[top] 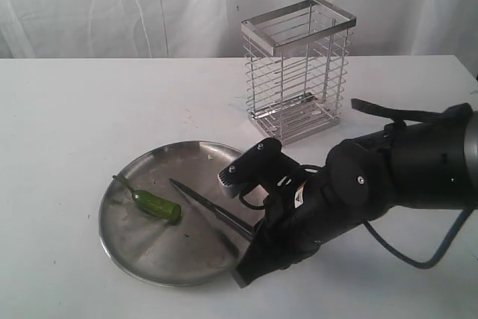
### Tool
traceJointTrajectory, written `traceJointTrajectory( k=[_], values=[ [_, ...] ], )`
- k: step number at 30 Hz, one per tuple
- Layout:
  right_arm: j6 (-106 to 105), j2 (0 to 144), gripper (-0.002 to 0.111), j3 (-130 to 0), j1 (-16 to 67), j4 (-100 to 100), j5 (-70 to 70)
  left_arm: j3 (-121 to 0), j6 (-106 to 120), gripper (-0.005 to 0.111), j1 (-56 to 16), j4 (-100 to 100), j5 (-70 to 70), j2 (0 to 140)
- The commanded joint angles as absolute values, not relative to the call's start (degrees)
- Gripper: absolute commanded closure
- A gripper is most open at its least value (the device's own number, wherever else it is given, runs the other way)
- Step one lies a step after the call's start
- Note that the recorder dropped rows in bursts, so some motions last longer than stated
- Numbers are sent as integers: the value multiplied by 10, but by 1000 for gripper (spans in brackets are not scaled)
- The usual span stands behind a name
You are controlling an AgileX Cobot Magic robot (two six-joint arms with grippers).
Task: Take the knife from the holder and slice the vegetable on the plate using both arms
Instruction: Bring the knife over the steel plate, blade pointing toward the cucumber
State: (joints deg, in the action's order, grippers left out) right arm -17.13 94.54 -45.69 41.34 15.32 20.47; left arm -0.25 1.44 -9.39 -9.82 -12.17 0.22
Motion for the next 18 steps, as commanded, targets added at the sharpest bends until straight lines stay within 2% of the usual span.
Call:
traceJointTrajectory(
  k=[1,9,18],
  values=[
    [-143,949,107,-462,416,125,216,0,16,107,-92,-101,-120,0],
    [-72,934,107,-460,416,121,196,0,16,107,-92,-101,-120,0],
    [-41,823,107,-399,416,130,150,0,16,107,-92,-101,-120,0]
  ],
)
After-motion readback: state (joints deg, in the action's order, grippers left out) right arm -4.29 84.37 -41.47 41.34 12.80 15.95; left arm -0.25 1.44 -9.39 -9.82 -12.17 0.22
